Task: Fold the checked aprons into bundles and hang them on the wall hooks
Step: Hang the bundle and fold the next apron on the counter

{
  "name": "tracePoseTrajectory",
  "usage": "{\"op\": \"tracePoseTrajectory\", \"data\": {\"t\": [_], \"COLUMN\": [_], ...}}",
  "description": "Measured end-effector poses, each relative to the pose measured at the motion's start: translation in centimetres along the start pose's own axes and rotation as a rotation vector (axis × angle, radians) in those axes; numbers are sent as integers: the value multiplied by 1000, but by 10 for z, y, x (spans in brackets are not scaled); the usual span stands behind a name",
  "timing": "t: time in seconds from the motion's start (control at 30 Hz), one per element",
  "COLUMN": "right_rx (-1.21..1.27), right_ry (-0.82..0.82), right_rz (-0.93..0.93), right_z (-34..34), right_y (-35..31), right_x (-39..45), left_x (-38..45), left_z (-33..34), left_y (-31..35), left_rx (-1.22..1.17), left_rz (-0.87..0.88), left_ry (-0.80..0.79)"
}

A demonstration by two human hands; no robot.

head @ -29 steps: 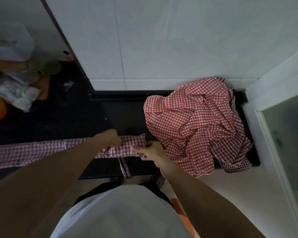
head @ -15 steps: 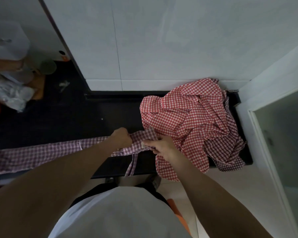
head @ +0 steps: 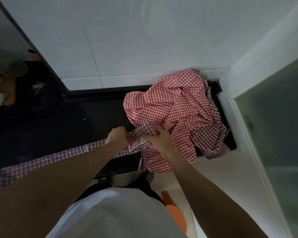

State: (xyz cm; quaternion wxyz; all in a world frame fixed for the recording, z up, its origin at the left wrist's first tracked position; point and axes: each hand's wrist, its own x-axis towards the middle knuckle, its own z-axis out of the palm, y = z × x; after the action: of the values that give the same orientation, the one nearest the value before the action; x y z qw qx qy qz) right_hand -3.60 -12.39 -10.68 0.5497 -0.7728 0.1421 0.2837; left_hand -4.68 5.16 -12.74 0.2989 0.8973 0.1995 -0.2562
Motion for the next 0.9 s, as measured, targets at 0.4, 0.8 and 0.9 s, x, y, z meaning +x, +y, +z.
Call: {"op": "tracePoseTrajectory", "data": {"t": [0.4, 0.8, 0.9], "right_rx": [-136, -163, -168], "right_ry": [-349, -170, -121], "right_rz": [-222, 215, 196], "right_z": [42, 78, 87], "right_y": [-22, 16, 17], "right_x": [-19, 12, 13], "left_x": [-3, 6, 14], "left_z": [-54, -86, -86], "left_y": [-40, -70, -73], "left_rx": [-1122, -131, 24], "left_rz": [-485, -187, -134], "left_ry": [-747, -441, -379]}}
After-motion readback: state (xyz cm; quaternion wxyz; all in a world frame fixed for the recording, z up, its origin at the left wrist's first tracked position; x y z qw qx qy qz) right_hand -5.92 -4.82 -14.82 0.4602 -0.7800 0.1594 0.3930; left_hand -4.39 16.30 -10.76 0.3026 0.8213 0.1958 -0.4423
